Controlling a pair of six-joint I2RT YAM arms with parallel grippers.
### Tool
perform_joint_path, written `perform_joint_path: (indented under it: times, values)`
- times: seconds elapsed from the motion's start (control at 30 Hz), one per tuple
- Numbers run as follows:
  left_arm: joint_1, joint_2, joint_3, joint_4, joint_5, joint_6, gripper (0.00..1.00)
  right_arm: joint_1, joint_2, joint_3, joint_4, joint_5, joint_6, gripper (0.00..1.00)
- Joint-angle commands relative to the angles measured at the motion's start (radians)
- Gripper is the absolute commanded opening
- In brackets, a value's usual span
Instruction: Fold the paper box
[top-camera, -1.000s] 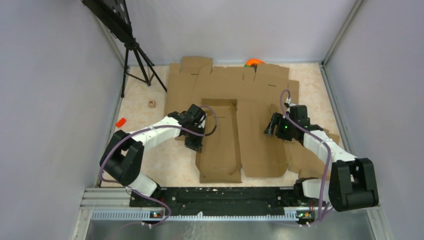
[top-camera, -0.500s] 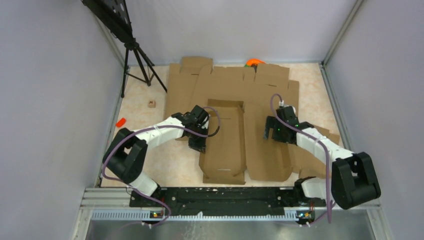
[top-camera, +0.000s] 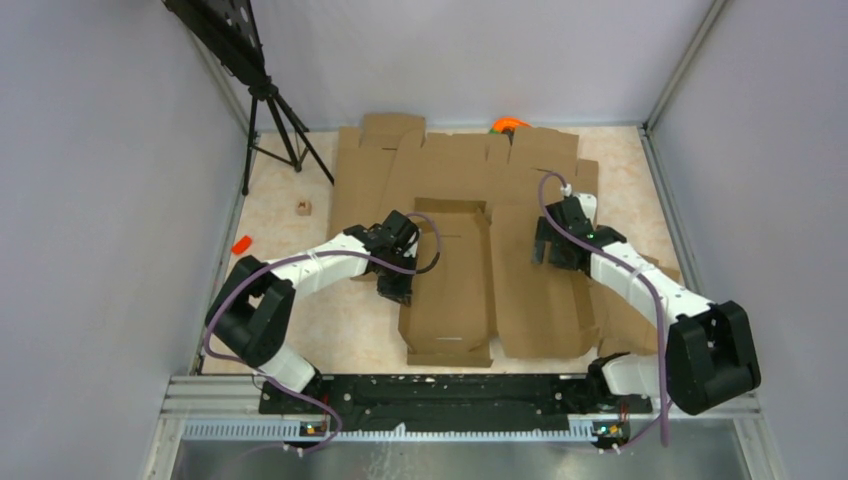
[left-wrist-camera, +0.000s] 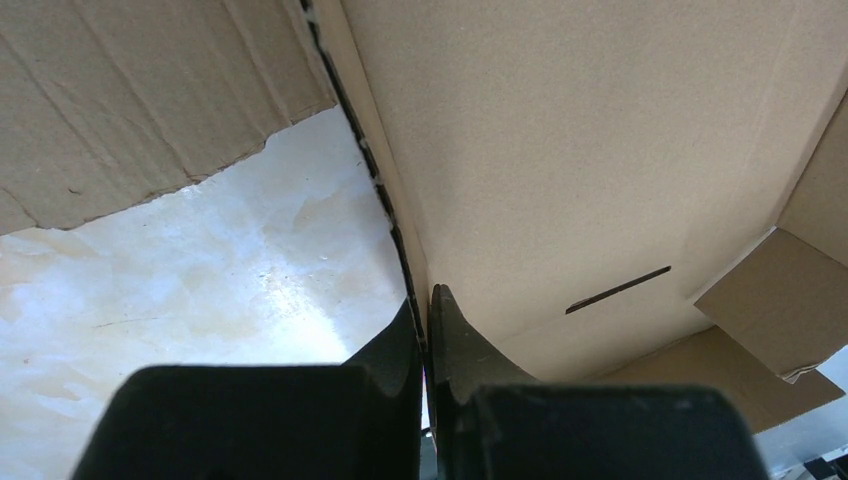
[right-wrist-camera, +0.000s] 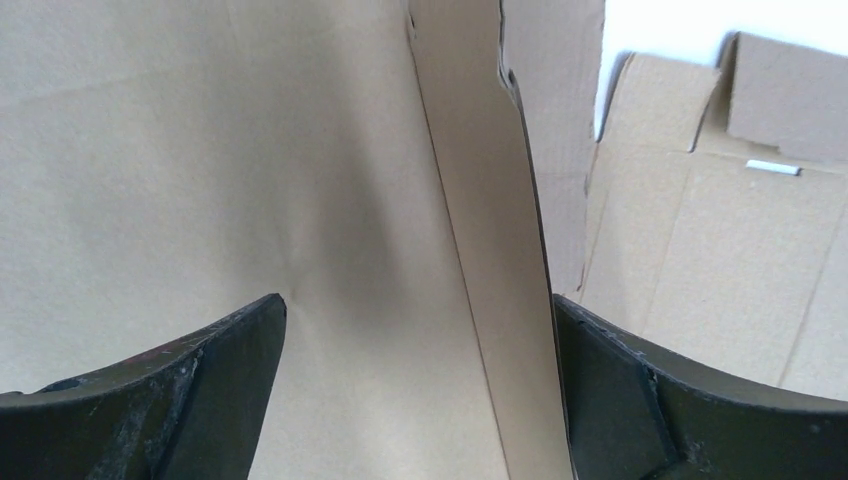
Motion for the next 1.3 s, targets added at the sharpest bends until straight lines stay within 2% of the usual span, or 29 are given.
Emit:
perform_joint_path:
  times: [0.0,0.13,0.2,0.27,0.4,0.47,0.57,0.73,0.9,1.1,1.17,1.27]
  values:
    - [-0.014,0.012,0.029,0.006,0.024,0.017,0.02,0.012,-0.031,0.083,-0.032,0.061,-0.014,0.98]
    - [-0.014,0.006,0.019,0.007,0.027,0.014,0.02,0.009,-0.039,0.115,-0.06,0.116,-0.011,0.99]
    - [-0.013,0.003,0.014,0.009,0.021,0.01,0.02,-0.004,-0.049,0.122,-0.061,0.094,-0.006,0.99]
    - [-0.01,0.002,0.008,0.011,0.021,0.004,0.02,-0.058,-0.067,0.111,-0.033,-0.049,-0.013,0.99]
    - [0.002,-0.008,-0.008,0.025,0.034,-0.012,0.02,-0.233,-0.11,0.034,0.088,-0.479,-0.015,0.98]
    - [0.007,-0.018,-0.016,0.033,0.044,-0.014,0.03,-0.247,-0.108,0.014,0.115,-0.567,-0.011,0.98]
    - [0.012,-0.031,-0.022,0.035,0.048,-0.017,0.03,-0.248,-0.085,0.031,0.09,-0.528,0.001,0.99]
    - [0.029,-0.047,-0.038,0.041,0.052,-0.025,0.03,-0.263,-0.049,0.081,0.001,-0.181,0.079,0.99]
    - [0.063,-0.067,-0.065,0.053,0.066,-0.036,0.03,-0.341,-0.037,0.104,0.001,-0.159,0.096,0.99]
    - [0.093,-0.089,-0.086,0.059,0.081,-0.025,0.04,-0.346,-0.095,0.149,-0.056,0.037,0.157,0.99]
    - [0.093,-0.084,-0.084,0.063,0.092,-0.023,0.04,-0.347,-0.173,0.102,0.022,-0.005,0.101,0.97]
    - [0.092,-0.077,-0.081,0.07,0.12,-0.022,0.12,-0.346,-0.254,0.018,0.115,-0.217,0.012,0.97]
